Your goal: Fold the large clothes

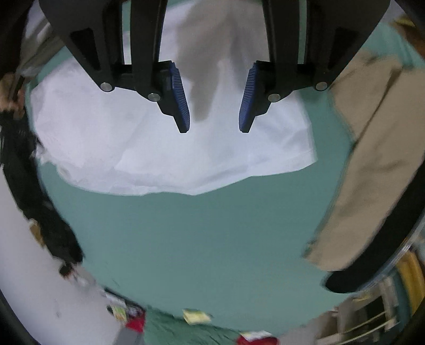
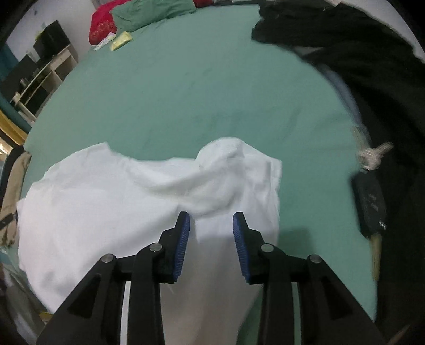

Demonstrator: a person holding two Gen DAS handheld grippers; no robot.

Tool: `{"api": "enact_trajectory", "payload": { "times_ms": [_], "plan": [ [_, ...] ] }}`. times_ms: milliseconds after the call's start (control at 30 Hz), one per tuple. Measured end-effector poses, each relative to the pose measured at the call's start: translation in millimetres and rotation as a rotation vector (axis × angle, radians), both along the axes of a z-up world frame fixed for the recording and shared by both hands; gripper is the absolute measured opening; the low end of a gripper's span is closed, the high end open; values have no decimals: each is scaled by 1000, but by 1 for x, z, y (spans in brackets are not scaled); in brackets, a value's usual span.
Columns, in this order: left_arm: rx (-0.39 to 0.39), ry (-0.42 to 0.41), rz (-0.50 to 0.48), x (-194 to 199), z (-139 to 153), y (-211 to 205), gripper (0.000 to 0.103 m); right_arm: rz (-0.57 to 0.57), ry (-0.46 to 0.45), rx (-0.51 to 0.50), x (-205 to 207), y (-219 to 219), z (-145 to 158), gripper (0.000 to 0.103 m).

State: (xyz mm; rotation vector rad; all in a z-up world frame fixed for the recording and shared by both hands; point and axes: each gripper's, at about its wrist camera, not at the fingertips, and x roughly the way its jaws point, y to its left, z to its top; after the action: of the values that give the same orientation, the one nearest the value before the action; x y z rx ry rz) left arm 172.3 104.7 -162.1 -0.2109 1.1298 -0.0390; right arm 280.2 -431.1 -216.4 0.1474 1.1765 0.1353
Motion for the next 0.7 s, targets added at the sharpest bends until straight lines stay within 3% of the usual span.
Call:
{"api": "enact_trajectory", "payload": {
  "times_ms": [133,200,300,367,467,533,600,700],
  "plan": [
    [18,61,-25,37,-33,-8,41,4,-41,-4,37,-3,-3,34],
    [48,43,-19,48,-36,-7,41,3,-88,-54,55,-2,-2,34],
    [113,28,17,57,-31,1,41,-34,-129,-119,61,-9,8,34],
    [111,-32,63,49,-15,15,41,-58,-184,-95,45,-21,24,34],
    [125,-74,138,29,1,39,41,-85,-206,-143,20,-38,29,34],
    [119,-71,202,10,5,59,41,-125,-153,-95,7,-54,20,34],
    [109,-48,240,-4,2,72,41,-160,-94,22,0,-69,5,34],
    [90,-17,262,-18,-9,82,41,-193,-74,123,-10,-69,-8,34]
  ]
}}
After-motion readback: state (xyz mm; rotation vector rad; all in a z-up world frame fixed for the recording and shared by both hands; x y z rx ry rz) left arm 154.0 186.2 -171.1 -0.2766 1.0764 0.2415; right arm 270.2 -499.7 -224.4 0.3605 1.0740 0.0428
